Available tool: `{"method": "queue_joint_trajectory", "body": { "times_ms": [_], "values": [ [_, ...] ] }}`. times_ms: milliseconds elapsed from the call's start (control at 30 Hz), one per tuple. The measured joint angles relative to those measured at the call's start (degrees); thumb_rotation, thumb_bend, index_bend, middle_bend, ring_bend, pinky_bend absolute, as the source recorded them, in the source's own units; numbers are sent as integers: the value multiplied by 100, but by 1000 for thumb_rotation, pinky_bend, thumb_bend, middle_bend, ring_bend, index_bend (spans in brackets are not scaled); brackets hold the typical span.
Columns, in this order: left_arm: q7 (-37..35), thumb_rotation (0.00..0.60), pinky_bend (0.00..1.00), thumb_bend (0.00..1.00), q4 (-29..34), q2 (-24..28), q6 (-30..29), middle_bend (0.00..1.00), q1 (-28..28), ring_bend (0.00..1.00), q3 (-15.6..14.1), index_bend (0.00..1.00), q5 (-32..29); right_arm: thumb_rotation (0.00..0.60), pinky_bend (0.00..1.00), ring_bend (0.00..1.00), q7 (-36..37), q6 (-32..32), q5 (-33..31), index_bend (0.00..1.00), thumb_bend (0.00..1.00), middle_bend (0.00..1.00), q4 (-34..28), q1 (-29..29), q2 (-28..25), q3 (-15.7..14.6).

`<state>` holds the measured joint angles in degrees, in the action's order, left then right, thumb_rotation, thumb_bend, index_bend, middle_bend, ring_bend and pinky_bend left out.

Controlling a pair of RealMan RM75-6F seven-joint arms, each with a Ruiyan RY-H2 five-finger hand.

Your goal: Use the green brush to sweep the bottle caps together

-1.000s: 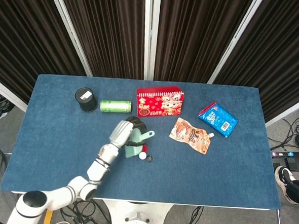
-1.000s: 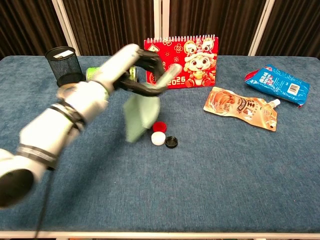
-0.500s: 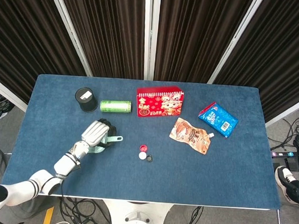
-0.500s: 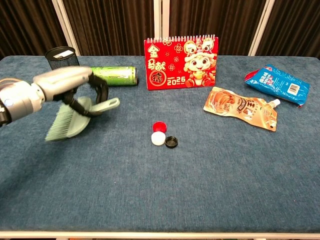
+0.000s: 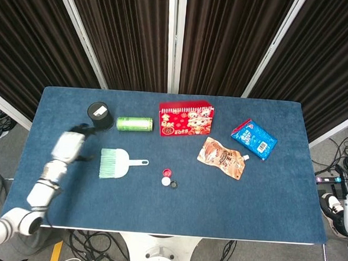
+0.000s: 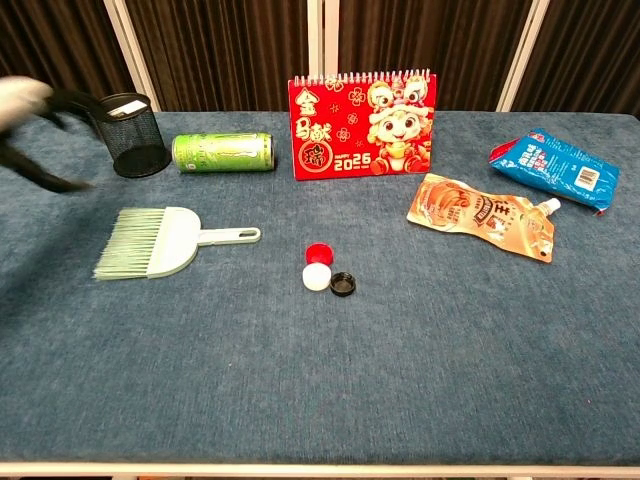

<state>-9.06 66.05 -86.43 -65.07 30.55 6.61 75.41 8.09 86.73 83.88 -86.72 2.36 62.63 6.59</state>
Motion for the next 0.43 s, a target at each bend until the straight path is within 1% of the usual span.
{"method": "queue_joint_trajectory", "body": {
  "times_ms": [167, 233, 333, 433],
  "values": [
    [348, 600, 204, 163, 253, 407, -811, 299, -716, 144, 34, 247, -267, 600, 8, 0, 128, -164, 55, 22, 241, 141, 17, 97, -23, -34],
    [509, 600, 202, 161, 455, 551, -1189, 299, -1041, 144, 5, 247, -338, 600, 8, 0, 132, -139, 49, 22, 242, 141, 7, 107, -26, -13],
    [692, 600, 199, 161, 909, 769, -1617, 299, -1457, 144, -99, 253, -362, 600, 8, 0, 66, -68, 68, 23, 242, 141, -37, 110, -9, 9],
    [927, 600, 197, 161, 1448, 982, -1953, 299, -1772, 143, -256, 263, -312, 600, 8, 0, -19, -59, 166, 24, 243, 142, -96, 120, 10, -37]
  ]
}}
